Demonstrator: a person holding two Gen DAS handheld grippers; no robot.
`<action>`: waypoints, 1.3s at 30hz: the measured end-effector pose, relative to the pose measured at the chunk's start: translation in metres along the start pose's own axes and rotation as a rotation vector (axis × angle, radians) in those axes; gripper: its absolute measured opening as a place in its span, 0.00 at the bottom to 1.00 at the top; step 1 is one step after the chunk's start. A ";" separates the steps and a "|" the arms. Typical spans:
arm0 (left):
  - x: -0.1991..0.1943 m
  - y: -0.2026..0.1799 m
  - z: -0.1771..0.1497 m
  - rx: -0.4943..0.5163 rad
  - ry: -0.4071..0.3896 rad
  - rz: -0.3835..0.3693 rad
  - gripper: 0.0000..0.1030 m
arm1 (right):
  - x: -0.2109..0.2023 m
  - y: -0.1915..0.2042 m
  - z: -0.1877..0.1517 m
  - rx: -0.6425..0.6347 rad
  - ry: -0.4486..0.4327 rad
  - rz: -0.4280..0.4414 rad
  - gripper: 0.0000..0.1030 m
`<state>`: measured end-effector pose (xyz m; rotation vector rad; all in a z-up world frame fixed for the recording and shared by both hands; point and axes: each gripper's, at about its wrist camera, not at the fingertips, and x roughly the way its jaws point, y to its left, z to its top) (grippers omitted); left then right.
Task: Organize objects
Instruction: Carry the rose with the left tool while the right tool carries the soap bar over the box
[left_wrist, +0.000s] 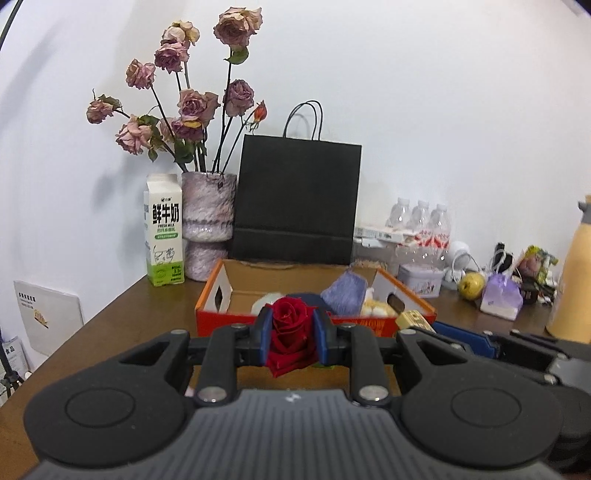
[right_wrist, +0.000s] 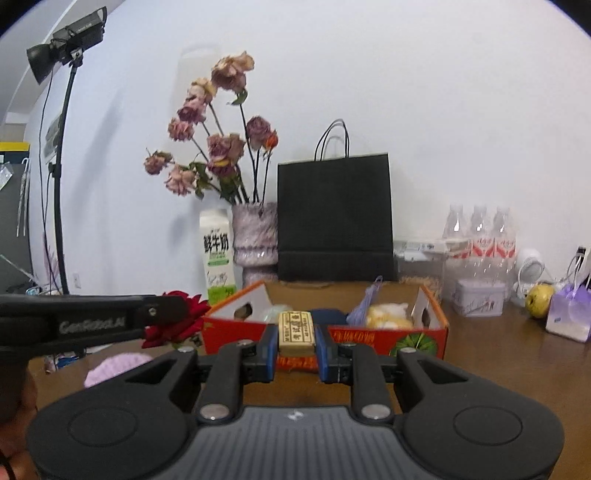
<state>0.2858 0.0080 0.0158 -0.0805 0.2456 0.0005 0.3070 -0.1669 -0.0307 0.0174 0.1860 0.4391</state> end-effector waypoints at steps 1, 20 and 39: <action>0.004 0.000 0.004 -0.007 0.002 0.001 0.23 | 0.002 -0.001 0.003 -0.005 -0.005 -0.003 0.19; 0.076 -0.005 0.033 -0.086 0.006 0.069 0.24 | 0.062 -0.023 0.028 0.022 -0.010 -0.049 0.19; 0.130 0.010 0.054 -0.127 -0.012 0.091 0.24 | 0.123 -0.033 0.045 0.028 -0.023 -0.066 0.19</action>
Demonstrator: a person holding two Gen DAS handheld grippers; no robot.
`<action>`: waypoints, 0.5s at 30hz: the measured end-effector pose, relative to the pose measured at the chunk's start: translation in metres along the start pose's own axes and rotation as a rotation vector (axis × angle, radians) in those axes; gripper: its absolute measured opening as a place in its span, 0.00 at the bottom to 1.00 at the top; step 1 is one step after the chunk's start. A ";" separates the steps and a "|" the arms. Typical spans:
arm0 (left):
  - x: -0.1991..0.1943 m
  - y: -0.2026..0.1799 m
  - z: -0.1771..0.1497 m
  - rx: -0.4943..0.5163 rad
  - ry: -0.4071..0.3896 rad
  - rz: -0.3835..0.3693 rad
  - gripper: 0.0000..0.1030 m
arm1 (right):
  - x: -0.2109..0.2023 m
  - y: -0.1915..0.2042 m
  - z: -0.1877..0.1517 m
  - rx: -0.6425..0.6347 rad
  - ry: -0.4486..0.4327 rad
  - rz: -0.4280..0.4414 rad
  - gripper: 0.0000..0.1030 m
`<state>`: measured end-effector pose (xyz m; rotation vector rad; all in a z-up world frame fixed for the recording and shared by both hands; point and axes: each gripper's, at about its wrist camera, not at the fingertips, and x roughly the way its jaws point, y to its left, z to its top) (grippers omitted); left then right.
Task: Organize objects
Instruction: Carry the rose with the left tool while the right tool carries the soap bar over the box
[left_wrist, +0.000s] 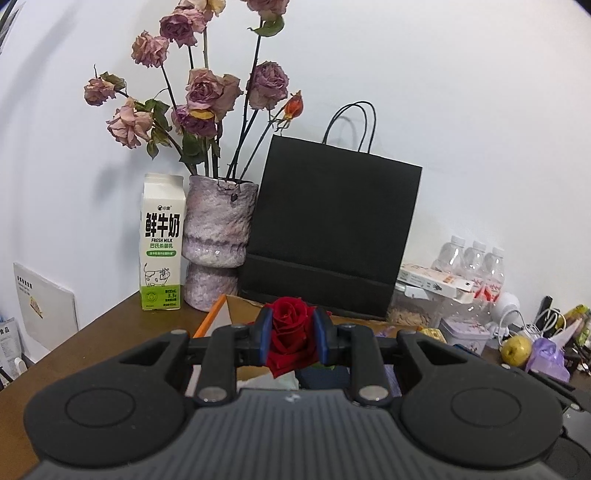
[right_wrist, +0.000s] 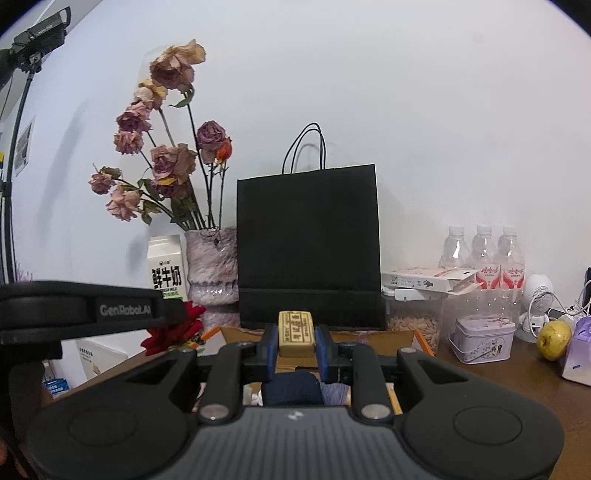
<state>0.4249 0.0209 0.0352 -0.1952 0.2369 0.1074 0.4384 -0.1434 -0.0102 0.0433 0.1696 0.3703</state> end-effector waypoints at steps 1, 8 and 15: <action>0.004 0.001 0.001 -0.003 0.001 0.001 0.24 | 0.004 -0.001 0.000 0.001 0.002 -0.002 0.19; 0.030 0.003 0.006 -0.002 0.006 0.010 0.24 | 0.032 -0.006 0.002 0.005 0.009 -0.012 0.19; 0.054 0.004 0.011 -0.003 0.013 0.019 0.24 | 0.057 -0.010 0.004 -0.007 0.009 -0.021 0.19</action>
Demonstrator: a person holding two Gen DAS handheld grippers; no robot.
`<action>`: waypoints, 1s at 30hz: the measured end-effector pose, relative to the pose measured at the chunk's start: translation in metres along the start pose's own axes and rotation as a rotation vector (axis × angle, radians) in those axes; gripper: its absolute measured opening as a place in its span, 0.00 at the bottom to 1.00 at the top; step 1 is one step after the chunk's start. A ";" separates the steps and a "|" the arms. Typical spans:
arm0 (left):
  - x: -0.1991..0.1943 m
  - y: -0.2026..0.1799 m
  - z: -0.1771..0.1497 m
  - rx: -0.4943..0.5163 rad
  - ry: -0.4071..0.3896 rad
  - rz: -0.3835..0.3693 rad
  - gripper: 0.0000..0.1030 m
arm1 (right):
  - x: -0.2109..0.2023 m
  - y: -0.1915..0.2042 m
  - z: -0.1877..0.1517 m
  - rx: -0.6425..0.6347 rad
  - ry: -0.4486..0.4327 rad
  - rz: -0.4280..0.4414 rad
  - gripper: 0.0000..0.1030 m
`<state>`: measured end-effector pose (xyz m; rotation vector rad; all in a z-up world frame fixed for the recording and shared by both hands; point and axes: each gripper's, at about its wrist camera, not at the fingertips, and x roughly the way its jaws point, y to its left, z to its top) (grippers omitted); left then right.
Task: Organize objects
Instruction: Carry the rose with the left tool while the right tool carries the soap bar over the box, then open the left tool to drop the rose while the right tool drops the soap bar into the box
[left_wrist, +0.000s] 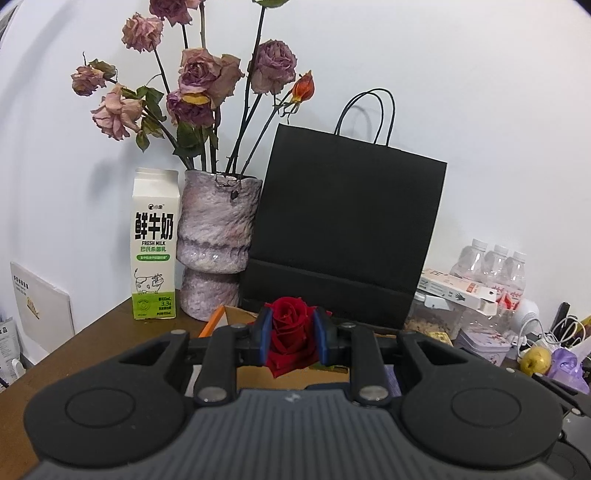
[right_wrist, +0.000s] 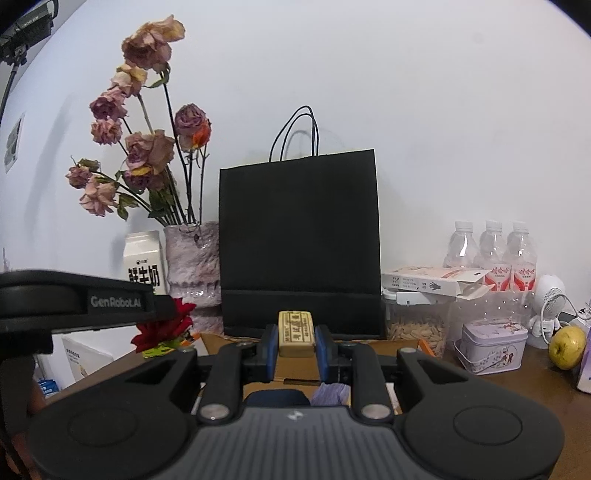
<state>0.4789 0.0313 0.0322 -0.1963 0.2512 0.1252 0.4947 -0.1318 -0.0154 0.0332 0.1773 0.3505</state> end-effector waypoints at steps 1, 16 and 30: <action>0.004 0.000 0.001 -0.003 0.004 0.002 0.24 | 0.004 -0.001 0.000 -0.001 0.002 -0.001 0.19; 0.058 0.000 -0.004 -0.011 0.100 0.011 0.24 | 0.053 -0.004 -0.008 -0.028 0.079 -0.043 0.19; 0.065 0.002 -0.014 -0.011 0.118 0.069 0.84 | 0.057 -0.005 -0.018 -0.050 0.147 -0.107 0.79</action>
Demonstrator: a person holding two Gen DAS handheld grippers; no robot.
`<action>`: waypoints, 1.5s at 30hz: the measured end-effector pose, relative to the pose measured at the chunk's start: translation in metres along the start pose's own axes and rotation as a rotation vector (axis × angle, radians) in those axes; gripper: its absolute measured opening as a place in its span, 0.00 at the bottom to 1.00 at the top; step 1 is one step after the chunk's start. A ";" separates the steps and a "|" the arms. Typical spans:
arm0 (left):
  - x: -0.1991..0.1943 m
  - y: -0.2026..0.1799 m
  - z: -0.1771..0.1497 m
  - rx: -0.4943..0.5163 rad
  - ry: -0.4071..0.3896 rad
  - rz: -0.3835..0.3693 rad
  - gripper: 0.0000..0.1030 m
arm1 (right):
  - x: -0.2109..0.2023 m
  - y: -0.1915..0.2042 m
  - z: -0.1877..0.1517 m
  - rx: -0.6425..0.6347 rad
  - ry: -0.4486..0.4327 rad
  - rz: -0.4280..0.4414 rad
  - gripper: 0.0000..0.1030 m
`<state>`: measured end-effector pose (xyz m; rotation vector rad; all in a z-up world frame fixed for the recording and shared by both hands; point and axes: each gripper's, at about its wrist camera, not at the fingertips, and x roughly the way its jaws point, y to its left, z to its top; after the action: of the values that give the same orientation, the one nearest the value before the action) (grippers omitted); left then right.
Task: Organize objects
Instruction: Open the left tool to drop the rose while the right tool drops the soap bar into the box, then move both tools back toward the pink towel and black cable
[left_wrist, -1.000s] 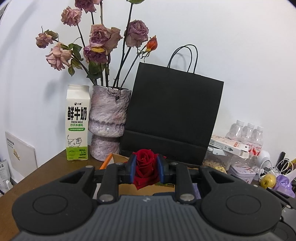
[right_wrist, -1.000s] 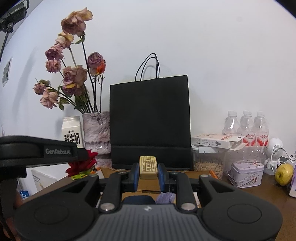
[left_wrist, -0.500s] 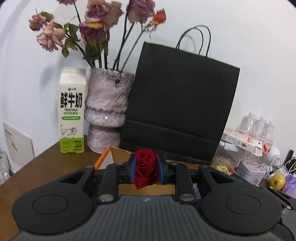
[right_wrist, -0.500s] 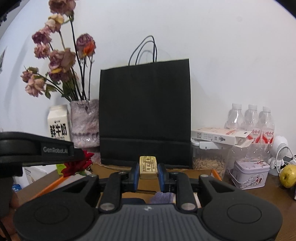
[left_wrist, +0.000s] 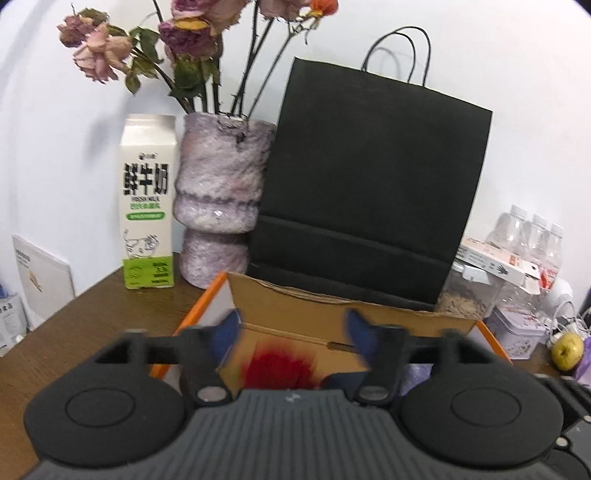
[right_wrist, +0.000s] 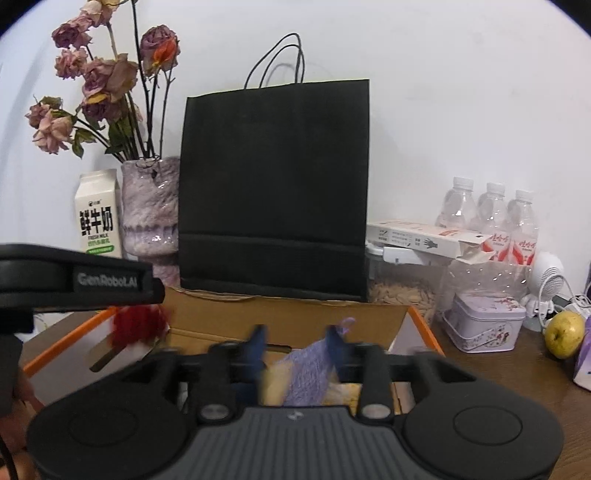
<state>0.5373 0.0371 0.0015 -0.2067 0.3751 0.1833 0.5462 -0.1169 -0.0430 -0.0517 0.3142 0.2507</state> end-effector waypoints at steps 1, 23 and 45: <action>-0.001 0.000 0.000 0.000 -0.013 0.018 1.00 | -0.001 0.000 0.000 -0.001 -0.008 -0.013 0.88; -0.039 0.008 0.006 -0.061 -0.098 0.020 1.00 | -0.029 0.002 0.006 0.001 -0.056 0.011 1.00; -0.133 0.013 -0.032 0.022 -0.171 -0.066 1.00 | -0.122 -0.008 -0.036 -0.063 -0.066 0.043 1.00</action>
<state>0.4016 0.0238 0.0213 -0.1801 0.1995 0.1303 0.4253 -0.1562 -0.0389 -0.0986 0.2423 0.3043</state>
